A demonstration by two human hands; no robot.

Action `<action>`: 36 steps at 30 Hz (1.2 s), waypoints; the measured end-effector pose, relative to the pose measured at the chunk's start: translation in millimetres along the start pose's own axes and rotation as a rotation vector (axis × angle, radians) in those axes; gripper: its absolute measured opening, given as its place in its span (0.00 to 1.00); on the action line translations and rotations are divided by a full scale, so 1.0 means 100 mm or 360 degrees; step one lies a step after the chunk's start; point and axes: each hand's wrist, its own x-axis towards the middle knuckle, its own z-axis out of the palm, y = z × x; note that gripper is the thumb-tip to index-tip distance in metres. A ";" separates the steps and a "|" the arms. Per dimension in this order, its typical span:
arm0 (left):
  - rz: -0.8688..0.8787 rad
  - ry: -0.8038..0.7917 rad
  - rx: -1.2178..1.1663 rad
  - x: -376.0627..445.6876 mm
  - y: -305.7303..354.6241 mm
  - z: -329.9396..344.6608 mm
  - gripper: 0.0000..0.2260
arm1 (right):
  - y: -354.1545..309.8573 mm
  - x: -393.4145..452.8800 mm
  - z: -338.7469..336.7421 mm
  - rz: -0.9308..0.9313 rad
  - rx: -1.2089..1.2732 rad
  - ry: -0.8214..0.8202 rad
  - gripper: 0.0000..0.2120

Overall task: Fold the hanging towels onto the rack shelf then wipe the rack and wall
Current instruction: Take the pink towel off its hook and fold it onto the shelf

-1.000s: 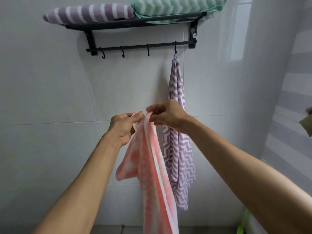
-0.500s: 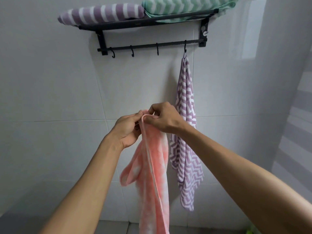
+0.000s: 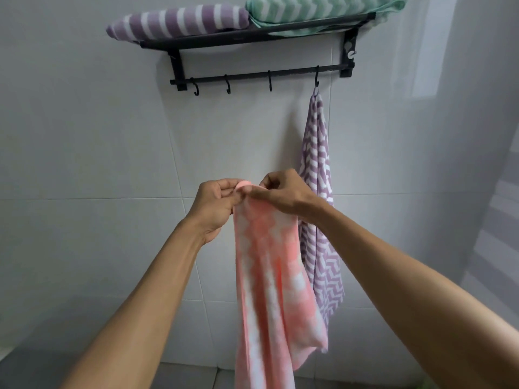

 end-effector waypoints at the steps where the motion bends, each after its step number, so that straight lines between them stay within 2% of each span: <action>1: 0.0021 0.0071 0.0036 0.03 0.00 -0.01 0.08 | 0.03 -0.02 -0.05 0.0043 -0.0042 -0.0131 0.18; 4: 0.0086 0.0278 0.0094 0.13 0.04 -0.14 0.11 | 0.25 -0.15 -0.17 0.0309 -0.0342 -0.0634 0.17; 5: 0.0106 0.0343 0.0120 0.16 0.05 -0.21 0.11 | 0.36 -0.21 -0.18 0.0428 -0.0416 -0.0770 0.22; 7: 0.0132 0.0476 0.0208 0.23 0.07 -0.40 0.11 | 0.59 -0.33 -0.19 0.0716 -0.0542 -0.0970 0.39; 8: 0.0139 0.0543 0.0268 0.27 0.06 -0.51 0.11 | 0.71 -0.38 -0.21 0.0835 -0.0648 -0.1055 0.43; 10: 0.0147 0.0657 0.0395 0.31 0.03 -0.74 0.10 | 0.85 -0.45 -0.32 0.0957 -0.1036 -0.1161 0.37; 12: 0.0129 0.0703 0.0489 0.33 -0.05 -0.91 0.09 | 0.93 -0.45 -0.47 0.0976 -0.1375 -0.1136 0.38; 14: 0.0064 0.0706 0.0555 0.33 -0.20 -1.04 0.09 | 0.88 -0.40 -0.63 0.0929 -0.1564 -0.0992 0.41; 19: -0.0029 0.0811 0.0618 0.35 -0.49 -1.17 0.11 | 0.51 -0.16 -0.97 0.0536 -0.1913 -0.0365 0.25; 22: -0.0012 0.0883 0.0582 0.37 -0.44 -1.18 0.10 | 0.39 -0.02 -1.12 0.0551 -0.1665 -0.0287 0.21; 24: 0.0025 0.0906 0.0580 0.40 -0.37 -1.20 0.08 | 0.32 0.00 -1.23 0.0607 -0.1159 -0.0190 0.17; 26: 0.0042 0.0948 0.0564 0.46 -0.30 -1.26 0.06 | 0.26 -0.03 -1.31 0.0584 -0.0663 0.0059 0.12; 28: 0.0043 0.0967 0.0545 0.51 -0.24 -1.33 0.04 | 0.24 -0.04 -1.36 0.0508 -0.0363 0.0302 0.13; 33: -0.0004 0.0899 0.0461 0.62 -0.06 -1.26 0.10 | 0.17 -0.01 -1.33 0.0504 -0.0077 0.0306 0.20; 36: 0.0078 0.0954 0.0290 0.67 0.04 -1.19 0.10 | 0.15 -0.01 -1.31 0.0450 0.0056 0.0335 0.08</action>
